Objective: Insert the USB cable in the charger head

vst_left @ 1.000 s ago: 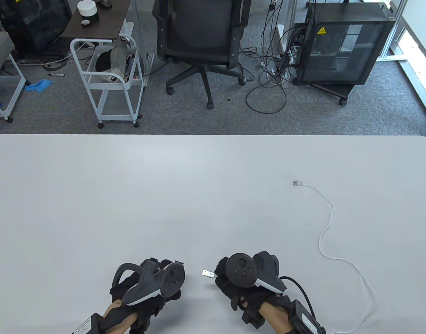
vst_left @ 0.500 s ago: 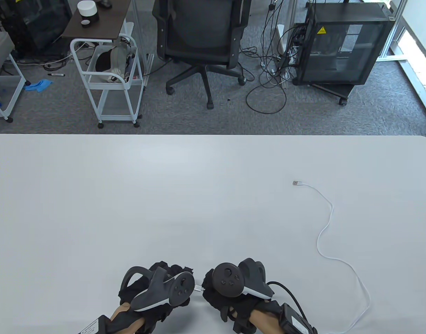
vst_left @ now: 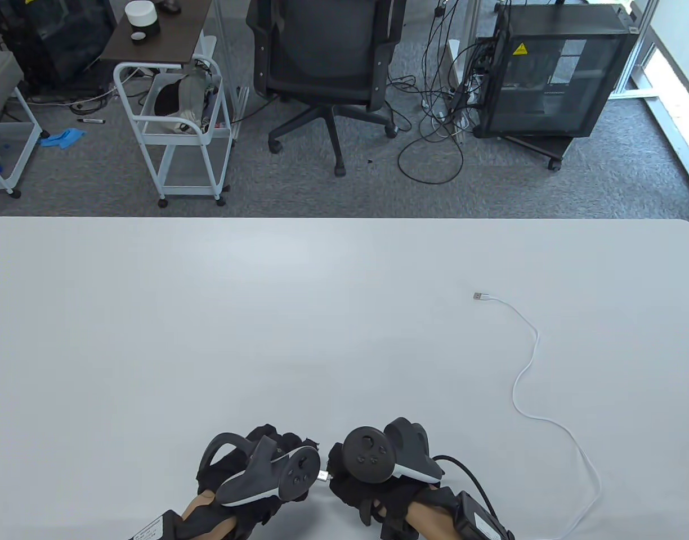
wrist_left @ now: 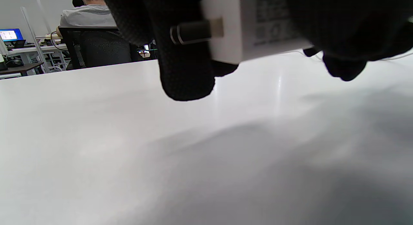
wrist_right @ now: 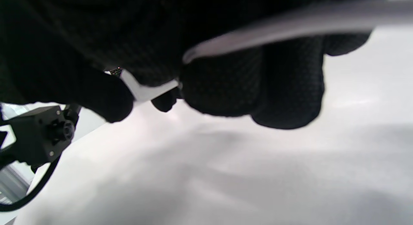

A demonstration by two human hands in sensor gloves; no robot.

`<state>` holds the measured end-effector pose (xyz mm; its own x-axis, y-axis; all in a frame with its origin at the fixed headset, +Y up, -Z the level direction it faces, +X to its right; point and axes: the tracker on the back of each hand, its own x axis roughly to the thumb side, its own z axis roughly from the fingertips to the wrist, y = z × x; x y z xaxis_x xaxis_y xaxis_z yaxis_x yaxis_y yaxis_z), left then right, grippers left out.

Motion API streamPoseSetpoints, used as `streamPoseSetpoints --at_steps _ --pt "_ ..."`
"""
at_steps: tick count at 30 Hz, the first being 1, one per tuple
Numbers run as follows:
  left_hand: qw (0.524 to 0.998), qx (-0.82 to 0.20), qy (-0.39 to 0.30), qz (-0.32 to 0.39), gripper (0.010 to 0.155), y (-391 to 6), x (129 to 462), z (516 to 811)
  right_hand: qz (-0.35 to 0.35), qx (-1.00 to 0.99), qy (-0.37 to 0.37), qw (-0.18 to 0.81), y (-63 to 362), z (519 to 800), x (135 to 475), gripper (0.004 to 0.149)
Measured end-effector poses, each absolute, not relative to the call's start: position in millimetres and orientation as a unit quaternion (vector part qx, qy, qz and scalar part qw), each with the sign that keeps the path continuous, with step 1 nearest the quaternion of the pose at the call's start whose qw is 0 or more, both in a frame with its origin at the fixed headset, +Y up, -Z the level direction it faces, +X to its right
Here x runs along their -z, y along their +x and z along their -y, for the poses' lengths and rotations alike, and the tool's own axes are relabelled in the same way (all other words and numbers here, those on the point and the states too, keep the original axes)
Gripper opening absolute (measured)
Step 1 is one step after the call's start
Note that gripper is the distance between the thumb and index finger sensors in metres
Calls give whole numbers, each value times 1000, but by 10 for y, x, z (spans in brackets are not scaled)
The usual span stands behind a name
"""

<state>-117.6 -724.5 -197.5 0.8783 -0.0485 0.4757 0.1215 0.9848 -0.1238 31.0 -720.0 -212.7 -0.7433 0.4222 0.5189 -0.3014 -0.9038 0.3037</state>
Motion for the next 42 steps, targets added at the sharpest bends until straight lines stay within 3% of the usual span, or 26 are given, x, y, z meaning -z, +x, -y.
streamPoseSetpoints --at_steps 14,17,36,42 --pt "965 45 -52 253 74 -1089 1906 7225 -44 -929 313 195 258 7234 2055 38" --pt "968 7 -76 239 74 -1115 1951 7223 -36 -930 304 202 304 7195 2077 39" --pt "974 12 -88 211 75 -1183 2035 7214 9 -938 296 178 287 7158 2062 40" --pt "978 23 -91 187 75 -1247 2081 7222 14 -942 287 172 341 7116 2078 67"
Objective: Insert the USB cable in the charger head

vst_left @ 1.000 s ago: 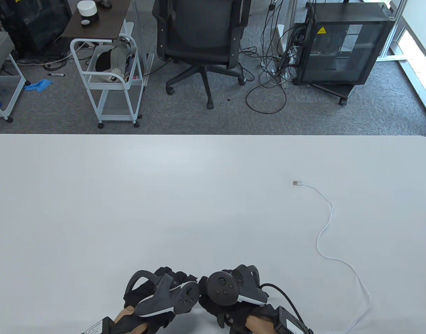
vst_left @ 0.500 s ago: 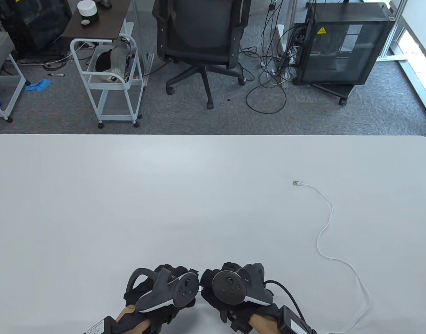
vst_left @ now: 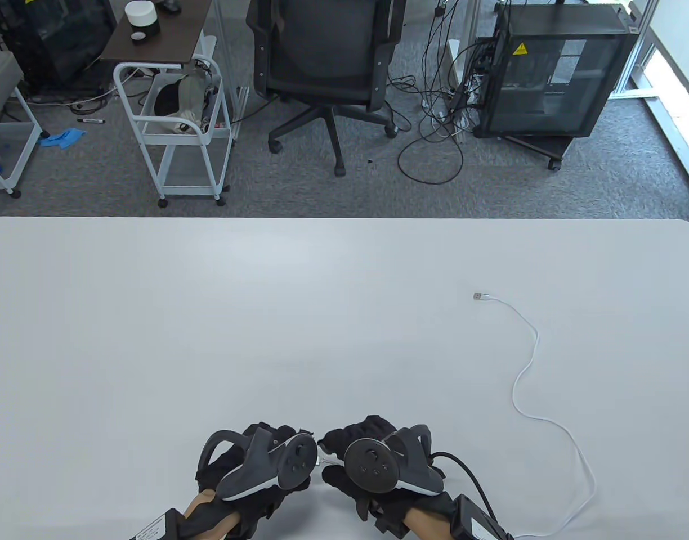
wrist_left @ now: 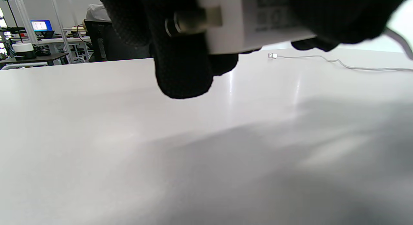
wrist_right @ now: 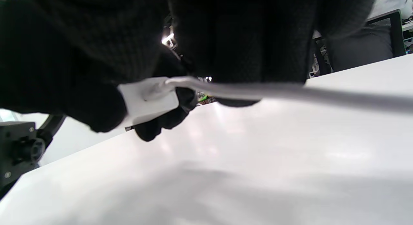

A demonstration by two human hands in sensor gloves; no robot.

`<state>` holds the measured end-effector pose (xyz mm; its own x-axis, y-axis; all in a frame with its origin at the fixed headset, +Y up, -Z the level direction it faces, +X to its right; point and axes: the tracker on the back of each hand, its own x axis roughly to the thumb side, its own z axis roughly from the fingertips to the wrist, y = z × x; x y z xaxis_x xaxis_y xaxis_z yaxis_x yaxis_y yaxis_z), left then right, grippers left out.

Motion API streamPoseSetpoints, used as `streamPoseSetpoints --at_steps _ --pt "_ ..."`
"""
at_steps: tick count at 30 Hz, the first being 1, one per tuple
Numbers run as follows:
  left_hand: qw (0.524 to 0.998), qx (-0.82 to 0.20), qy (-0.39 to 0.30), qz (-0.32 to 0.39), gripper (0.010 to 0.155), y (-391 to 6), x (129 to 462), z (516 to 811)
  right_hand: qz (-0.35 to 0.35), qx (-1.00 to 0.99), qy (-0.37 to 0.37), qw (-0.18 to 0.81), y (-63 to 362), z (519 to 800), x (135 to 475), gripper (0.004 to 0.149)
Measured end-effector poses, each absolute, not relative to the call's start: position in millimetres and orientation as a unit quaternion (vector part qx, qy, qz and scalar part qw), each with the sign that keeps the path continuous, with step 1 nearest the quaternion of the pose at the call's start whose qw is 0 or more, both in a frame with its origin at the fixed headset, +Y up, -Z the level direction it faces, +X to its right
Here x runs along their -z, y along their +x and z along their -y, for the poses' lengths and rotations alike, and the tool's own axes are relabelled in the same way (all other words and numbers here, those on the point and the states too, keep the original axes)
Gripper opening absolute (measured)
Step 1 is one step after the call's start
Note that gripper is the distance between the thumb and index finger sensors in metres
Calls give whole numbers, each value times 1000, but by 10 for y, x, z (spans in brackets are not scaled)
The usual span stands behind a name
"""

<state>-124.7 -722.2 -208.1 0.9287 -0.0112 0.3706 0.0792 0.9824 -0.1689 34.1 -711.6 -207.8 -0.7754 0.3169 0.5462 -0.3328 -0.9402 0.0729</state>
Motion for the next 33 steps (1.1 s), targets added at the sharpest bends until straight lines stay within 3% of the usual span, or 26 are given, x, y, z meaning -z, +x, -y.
streamPoseSetpoints --at_steps 7,21,33 --pt "981 19 -103 166 75 -1318 2137 7237 -14 -948 281 151 406 7147 2117 88" --pt "980 11 -109 168 75 -1328 2142 7219 -18 -953 266 142 494 7154 2186 91" --pt "981 21 -109 156 75 -1378 2150 7215 3 -972 183 146 1004 7103 2414 91"
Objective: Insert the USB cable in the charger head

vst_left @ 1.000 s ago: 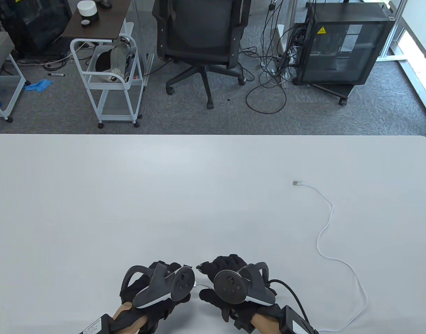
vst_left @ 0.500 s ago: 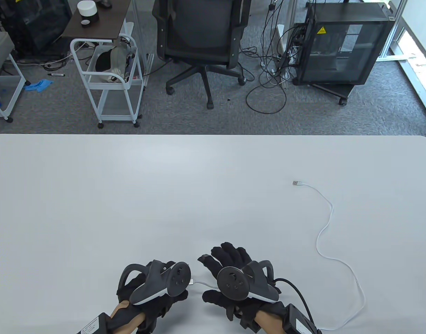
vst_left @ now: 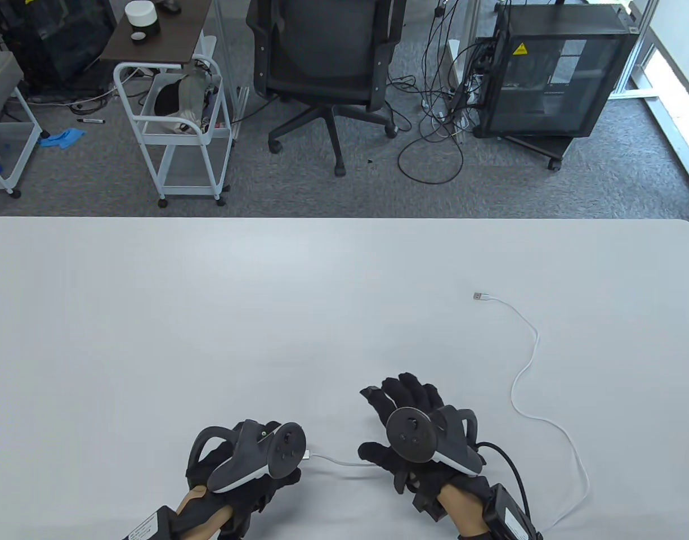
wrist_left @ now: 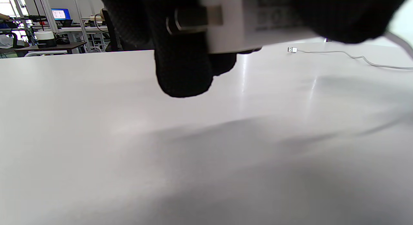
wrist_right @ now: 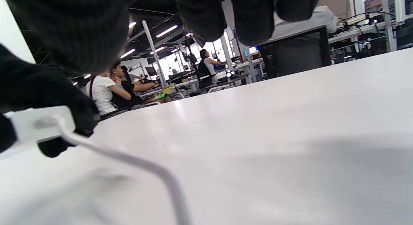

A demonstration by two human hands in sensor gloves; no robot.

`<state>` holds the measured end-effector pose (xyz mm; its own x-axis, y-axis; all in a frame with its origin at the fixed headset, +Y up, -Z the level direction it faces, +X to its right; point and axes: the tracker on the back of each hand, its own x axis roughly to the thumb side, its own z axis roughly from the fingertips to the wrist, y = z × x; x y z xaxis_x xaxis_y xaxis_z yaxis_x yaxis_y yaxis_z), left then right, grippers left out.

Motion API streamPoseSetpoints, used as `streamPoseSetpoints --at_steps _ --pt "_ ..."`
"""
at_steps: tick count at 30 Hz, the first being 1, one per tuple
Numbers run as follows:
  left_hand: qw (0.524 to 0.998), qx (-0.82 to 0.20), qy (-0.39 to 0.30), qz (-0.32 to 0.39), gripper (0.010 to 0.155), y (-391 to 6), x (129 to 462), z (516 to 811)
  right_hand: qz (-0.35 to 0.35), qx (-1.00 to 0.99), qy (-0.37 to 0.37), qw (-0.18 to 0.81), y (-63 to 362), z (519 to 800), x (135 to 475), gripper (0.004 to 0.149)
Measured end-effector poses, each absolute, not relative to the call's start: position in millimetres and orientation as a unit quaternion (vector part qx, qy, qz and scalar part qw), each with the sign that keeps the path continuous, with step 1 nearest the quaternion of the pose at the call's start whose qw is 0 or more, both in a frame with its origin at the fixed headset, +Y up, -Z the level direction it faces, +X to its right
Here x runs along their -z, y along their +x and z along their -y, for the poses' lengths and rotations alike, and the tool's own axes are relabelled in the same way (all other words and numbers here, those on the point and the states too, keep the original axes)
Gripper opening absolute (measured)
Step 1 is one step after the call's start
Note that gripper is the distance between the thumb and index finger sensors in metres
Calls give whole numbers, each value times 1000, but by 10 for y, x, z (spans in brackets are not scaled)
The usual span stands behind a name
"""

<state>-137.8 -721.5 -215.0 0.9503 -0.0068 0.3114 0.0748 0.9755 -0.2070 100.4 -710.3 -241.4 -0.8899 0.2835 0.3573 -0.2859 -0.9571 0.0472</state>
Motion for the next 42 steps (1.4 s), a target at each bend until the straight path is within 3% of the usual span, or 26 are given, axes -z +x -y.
streamPoseSetpoints --at_steps 15,29,42 --pt "982 20 -120 144 75 -1424 2172 7206 20 -978 69 198 1620 7064 2611 90" --pt "985 32 -118 122 75 -1470 2207 7210 30 -975 43 215 1789 7051 2623 87" --pt "984 84 -153 25 74 -1551 2467 7453 19 -976 51 211 1733 7088 2624 87"
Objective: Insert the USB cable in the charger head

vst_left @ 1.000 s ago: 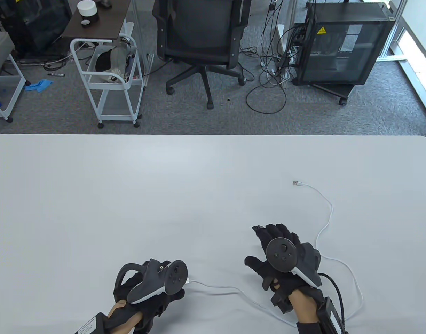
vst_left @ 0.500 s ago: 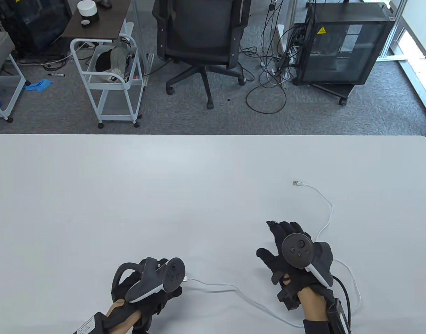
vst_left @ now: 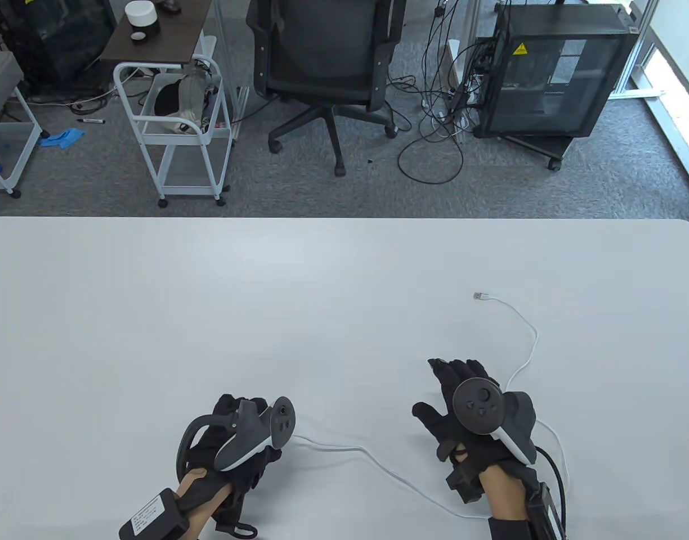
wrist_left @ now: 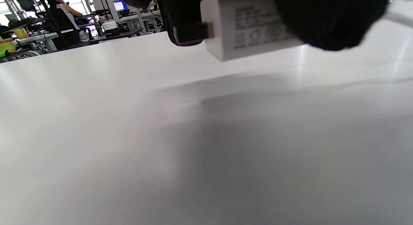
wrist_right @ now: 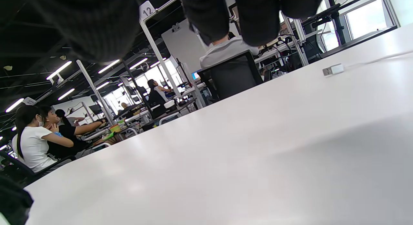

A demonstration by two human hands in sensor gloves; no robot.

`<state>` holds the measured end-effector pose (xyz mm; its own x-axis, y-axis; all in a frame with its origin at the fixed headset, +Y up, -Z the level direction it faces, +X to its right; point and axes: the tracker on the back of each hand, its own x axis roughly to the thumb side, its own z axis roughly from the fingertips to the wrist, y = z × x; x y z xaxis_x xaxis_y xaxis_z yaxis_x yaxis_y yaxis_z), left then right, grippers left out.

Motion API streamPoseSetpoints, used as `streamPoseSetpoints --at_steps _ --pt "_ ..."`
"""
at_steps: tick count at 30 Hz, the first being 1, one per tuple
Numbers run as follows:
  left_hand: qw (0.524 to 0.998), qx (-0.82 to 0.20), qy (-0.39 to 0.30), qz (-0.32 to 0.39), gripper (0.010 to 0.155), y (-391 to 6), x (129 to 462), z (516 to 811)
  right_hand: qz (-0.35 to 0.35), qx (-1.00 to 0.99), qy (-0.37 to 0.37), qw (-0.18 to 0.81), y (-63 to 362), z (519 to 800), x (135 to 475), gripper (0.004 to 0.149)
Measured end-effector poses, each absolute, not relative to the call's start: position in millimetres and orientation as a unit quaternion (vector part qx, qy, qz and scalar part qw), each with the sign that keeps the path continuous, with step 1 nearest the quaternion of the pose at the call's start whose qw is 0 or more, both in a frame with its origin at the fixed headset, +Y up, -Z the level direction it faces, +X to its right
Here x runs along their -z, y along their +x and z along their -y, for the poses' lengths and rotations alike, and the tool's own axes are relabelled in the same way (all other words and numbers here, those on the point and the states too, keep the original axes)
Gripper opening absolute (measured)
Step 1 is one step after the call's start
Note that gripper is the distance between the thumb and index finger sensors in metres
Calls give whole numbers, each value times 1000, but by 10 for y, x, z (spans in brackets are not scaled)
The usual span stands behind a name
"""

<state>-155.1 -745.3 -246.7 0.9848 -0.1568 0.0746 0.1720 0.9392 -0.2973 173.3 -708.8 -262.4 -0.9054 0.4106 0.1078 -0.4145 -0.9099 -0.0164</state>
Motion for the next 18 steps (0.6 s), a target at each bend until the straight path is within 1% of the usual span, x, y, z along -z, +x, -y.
streamPoseSetpoints --at_steps 8,10,18 --pt "971 158 -176 14 75 -1473 2480 7713 9 -976 58 209 1689 7103 2618 87" --pt "972 170 -160 18 74 -1443 2462 7703 8 -976 58 210 1687 7104 2618 86" --pt "973 160 -165 15 74 -1442 2463 7724 2 -977 58 207 1681 7112 2617 87"
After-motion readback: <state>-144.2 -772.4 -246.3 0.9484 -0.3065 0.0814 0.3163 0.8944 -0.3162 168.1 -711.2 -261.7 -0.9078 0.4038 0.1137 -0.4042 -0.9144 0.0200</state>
